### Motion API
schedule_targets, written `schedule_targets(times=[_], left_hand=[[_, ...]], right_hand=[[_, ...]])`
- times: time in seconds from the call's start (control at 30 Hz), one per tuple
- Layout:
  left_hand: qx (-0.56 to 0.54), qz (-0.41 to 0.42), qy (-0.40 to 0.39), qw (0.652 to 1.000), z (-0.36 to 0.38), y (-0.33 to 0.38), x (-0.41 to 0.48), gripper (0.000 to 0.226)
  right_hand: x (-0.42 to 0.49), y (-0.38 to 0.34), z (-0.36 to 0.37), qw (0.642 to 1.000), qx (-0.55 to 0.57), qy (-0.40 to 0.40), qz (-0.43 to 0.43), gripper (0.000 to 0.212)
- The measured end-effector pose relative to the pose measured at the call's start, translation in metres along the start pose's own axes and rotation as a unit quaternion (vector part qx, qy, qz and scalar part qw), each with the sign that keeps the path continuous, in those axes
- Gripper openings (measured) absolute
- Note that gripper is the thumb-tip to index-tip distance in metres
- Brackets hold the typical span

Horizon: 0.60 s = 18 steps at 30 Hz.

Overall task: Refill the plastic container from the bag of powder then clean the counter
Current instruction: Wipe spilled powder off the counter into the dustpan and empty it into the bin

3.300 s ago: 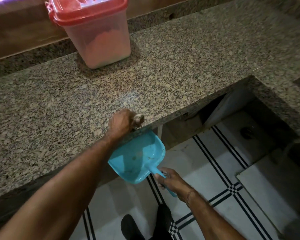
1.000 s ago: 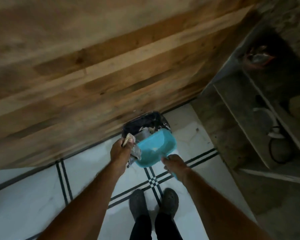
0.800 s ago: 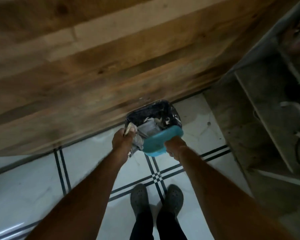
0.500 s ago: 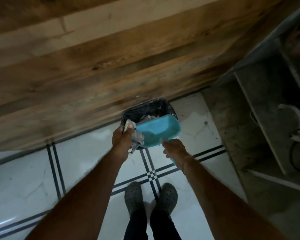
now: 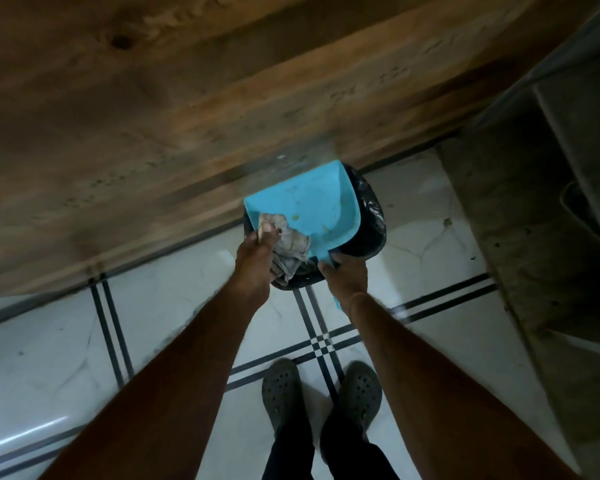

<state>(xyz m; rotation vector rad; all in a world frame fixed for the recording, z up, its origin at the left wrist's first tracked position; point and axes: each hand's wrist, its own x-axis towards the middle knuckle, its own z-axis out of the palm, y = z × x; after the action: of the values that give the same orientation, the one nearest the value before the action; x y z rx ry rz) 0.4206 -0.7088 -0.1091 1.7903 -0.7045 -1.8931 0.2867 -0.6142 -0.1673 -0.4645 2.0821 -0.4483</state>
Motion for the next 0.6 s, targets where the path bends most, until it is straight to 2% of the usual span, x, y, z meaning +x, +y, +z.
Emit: schedule_targets(times=[0.03, 0.13, 0.27, 0.37, 0.43, 0.47, 0.53, 0.6], left_hand=[[-0.015, -0.007, -0.01, 1.0, -0.001, -0.003, 0.003, 0.041], [-0.038, -0.02, -0.032, 0.999, -0.005, -0.005, 0.008, 0.042], [-0.044, -0.011, -0.053, 0.998, -0.01, 0.0, 0.005, 0.044], [-0.05, -0.009, -0.078, 0.996, -0.011, 0.009, -0.014, 0.045], [-0.056, -0.012, -0.098, 0.993, -0.011, 0.016, -0.031, 0.046], [-0.06, -0.015, -0.108, 0.992, -0.009, 0.022, -0.042, 0.05], [-0.069, -0.025, -0.139, 0.988, -0.006, 0.036, -0.067, 0.06], [-0.06, -0.036, -0.166, 0.984, 0.001, 0.056, -0.099, 0.063]], right_hand=[[0.006, 0.004, 0.004, 1.0, -0.022, 0.009, 0.005, 0.046], [0.006, -0.008, 0.0, 0.998, -0.058, 0.029, -0.002, 0.037], [0.009, -0.013, -0.005, 0.996, -0.086, 0.031, -0.018, 0.043], [-0.009, -0.012, -0.015, 0.995, -0.032, 0.09, -0.027, 0.045], [-0.022, -0.015, -0.028, 0.992, 0.075, 0.094, -0.022, 0.042], [-0.033, -0.024, -0.037, 0.986, 0.159, 0.05, 0.0, 0.043], [-0.06, -0.048, -0.059, 0.945, 0.303, -0.11, 0.058, 0.053], [-0.096, -0.073, -0.085, 0.902, 0.365, -0.221, 0.07, 0.063]])
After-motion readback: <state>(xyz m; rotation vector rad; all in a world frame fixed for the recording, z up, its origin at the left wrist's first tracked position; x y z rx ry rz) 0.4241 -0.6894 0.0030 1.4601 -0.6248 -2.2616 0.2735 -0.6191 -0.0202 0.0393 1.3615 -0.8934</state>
